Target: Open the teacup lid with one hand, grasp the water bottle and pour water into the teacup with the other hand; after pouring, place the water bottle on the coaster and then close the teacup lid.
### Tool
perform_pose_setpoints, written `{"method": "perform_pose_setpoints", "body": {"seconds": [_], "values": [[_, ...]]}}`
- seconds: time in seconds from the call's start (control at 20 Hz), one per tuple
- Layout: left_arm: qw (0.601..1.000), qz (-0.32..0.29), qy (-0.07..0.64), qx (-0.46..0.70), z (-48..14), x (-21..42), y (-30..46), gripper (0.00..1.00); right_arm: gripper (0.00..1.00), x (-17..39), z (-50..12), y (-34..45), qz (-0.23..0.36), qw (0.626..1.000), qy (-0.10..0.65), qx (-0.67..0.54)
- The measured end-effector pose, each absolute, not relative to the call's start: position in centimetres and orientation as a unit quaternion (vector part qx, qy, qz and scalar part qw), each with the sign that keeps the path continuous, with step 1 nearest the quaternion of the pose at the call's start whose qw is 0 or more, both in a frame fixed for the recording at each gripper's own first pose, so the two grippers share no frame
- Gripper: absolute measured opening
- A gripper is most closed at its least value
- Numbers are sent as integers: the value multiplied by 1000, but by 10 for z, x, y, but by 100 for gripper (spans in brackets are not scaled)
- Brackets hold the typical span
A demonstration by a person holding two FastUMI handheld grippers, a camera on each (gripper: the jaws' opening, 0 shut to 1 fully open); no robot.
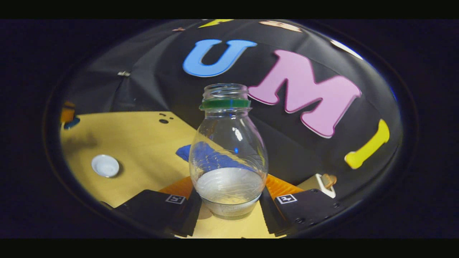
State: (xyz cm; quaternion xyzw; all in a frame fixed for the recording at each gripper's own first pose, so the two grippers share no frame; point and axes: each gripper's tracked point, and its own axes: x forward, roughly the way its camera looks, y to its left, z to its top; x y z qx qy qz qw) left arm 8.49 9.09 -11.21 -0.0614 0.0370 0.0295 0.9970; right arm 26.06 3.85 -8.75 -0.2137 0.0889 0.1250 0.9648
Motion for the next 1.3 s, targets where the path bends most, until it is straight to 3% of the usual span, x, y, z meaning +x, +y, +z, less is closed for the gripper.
{"method": "perform_pose_setpoints", "body": {"seconds": [0.05,0.15,0.45,0.55,0.85,0.9,1.25,1.3], "values": [[997,25,37,-60,-111,88,85,25,76,262,-87,38,126,970,90,-185],[998,19,36,-56,-111,95,77,25,73,265,-87,34,136,979,90,-123],[997,11,38,-59,-119,112,57,25,76,286,-112,35,146,987,74,4],[997,8,43,-66,-126,116,52,25,72,289,-130,36,147,986,73,8],[996,8,52,-68,-140,129,47,22,77,297,-170,42,145,986,82,-8],[996,8,52,-69,-140,131,46,26,77,298,-175,41,142,986,86,-8],[996,8,53,-67,-143,136,44,26,80,302,-189,39,133,985,107,17],[996,7,53,-67,-143,136,43,22,82,300,-187,41,136,985,107,22]]}}
